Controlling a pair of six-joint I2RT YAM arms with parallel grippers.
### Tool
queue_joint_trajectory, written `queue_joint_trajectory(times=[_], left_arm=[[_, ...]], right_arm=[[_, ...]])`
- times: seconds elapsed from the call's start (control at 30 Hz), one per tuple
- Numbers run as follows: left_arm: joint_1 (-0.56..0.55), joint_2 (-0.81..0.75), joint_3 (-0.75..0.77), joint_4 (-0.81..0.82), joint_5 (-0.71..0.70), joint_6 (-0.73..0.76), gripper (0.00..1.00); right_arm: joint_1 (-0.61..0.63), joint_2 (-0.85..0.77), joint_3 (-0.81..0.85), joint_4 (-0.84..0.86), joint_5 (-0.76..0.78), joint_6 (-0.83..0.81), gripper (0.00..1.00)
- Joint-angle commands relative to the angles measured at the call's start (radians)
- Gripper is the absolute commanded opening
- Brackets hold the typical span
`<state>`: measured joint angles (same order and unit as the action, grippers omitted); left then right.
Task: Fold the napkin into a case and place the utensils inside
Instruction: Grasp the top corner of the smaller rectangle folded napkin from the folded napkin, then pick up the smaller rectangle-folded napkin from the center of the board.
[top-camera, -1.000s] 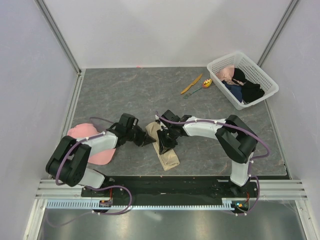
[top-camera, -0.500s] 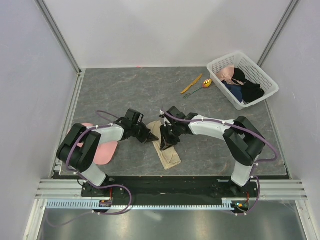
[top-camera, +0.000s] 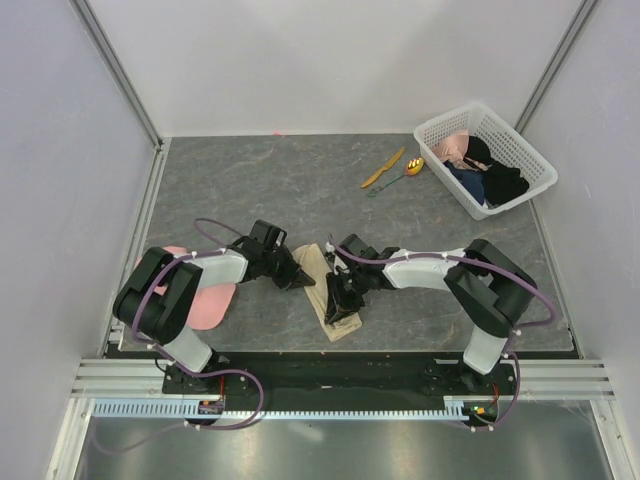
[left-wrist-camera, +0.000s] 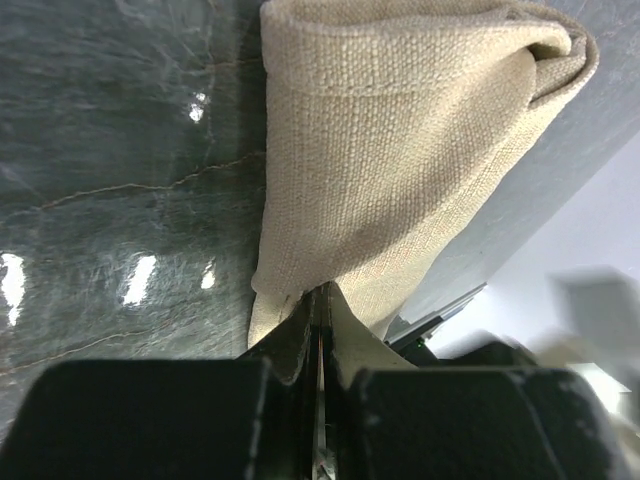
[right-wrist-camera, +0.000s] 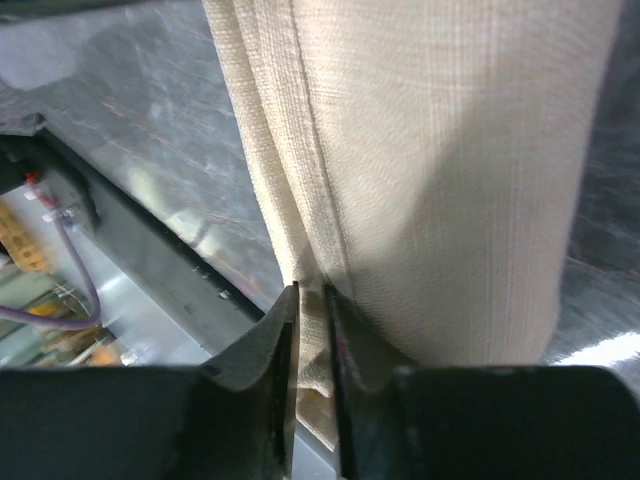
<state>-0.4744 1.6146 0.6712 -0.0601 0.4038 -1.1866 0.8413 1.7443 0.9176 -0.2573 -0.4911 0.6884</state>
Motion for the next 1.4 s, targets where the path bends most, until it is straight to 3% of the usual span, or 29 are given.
queue_joint_trajectory(times=[0.0, 0.2, 0.4, 0.67, 0.93, 1.37], left_arm=[[0.002, 0.019, -0.016, -0.029, -0.016, 0.077, 0.03], [0.0, -0.05, 0.086, -0.131, -0.022, 0.203, 0.06], [0.003, -0.156, 0.214, -0.321, -0.039, 0.318, 0.24], [0.126, -0.407, 0.157, -0.472, -0.117, 0.334, 0.24], [0.154, -0.571, 0.168, -0.718, -0.299, 0.347, 0.26], [0.161, -0.641, 0.128, -0.767, -0.258, 0.329, 0.26]], right_arm=[[-0.005, 0.057, -0.065, 0.075, 0.0, -0.021, 0.21], [-0.007, -0.057, 0.021, -0.058, 0.025, -0.056, 0.23], [-0.007, -0.123, 0.176, -0.203, 0.065, -0.104, 0.3], [0.001, 0.013, 0.406, -0.387, 0.249, -0.211, 0.47], [0.053, 0.158, 0.552, -0.454, 0.335, -0.228, 0.47], [0.133, 0.241, 0.567, -0.465, 0.453, -0.236, 0.46]])
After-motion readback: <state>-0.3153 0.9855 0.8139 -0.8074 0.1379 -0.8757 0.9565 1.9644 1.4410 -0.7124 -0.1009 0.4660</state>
